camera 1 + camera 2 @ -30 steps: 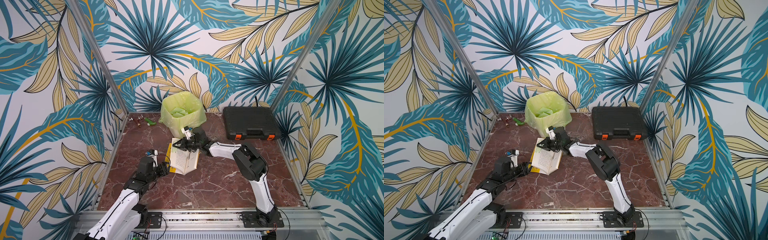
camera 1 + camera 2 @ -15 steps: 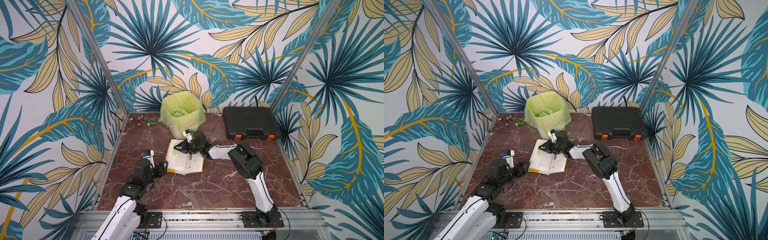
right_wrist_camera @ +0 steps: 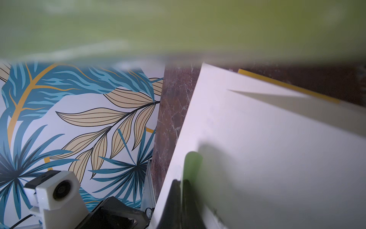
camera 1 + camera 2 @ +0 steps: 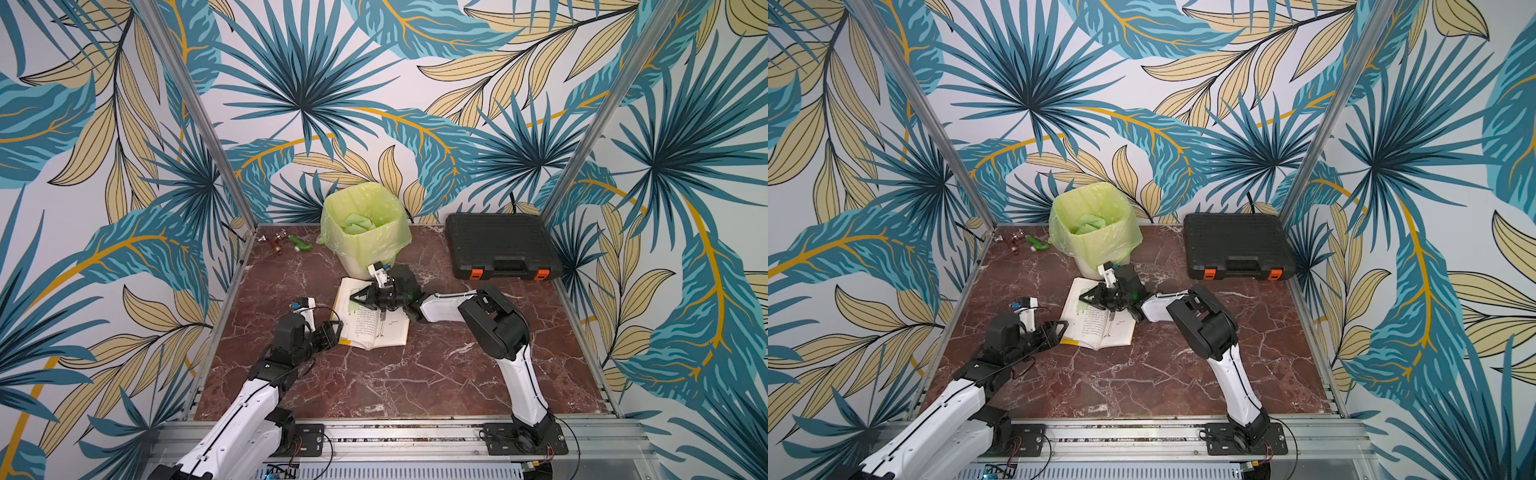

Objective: Peel off the used sticky note
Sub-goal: Turn the page of the book at the center of the board.

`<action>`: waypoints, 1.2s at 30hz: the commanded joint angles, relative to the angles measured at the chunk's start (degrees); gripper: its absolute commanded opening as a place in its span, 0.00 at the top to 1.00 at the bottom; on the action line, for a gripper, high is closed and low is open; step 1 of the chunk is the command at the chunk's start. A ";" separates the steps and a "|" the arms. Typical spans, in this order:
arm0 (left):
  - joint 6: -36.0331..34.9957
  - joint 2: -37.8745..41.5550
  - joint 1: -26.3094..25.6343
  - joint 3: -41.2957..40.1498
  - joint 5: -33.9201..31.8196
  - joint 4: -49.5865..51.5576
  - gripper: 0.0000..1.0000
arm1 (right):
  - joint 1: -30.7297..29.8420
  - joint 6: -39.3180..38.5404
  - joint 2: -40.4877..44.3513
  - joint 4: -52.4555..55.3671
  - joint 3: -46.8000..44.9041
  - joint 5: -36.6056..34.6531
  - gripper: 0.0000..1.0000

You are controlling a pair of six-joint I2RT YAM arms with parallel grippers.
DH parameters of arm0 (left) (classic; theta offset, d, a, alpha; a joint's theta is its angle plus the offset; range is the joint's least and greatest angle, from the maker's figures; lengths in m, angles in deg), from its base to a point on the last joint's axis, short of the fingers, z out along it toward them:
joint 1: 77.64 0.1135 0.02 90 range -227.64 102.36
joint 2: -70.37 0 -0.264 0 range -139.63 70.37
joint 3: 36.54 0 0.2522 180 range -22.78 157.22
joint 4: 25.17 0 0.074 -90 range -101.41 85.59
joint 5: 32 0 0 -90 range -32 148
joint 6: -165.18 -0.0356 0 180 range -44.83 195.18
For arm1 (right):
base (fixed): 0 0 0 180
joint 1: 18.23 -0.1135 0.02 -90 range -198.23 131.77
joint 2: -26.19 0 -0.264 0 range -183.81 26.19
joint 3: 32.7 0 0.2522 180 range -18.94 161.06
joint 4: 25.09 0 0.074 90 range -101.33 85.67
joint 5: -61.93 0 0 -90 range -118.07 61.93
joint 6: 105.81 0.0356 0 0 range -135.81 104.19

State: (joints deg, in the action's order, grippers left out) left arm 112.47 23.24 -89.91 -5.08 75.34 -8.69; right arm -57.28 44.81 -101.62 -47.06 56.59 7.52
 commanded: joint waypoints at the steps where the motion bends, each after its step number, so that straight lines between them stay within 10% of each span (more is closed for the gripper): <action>1: 0.80 -1.67 0.31 -0.42 4.00 -7.44 0.51 | -0.37 -0.67 -0.70 2.67 -1.10 0.15 1.00; 36: -3.02 -28.98 -4.40 5.17 5.67 -20.95 0.71 | 6.81 -13.14 19.94 15.28 -18.97 -5.63 1.00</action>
State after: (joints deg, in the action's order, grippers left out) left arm 110.70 -4.48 -93.69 -1.22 80.30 -28.55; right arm -51.45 35.83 -84.75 -37.53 40.59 3.37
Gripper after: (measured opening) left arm 0.290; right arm 0.063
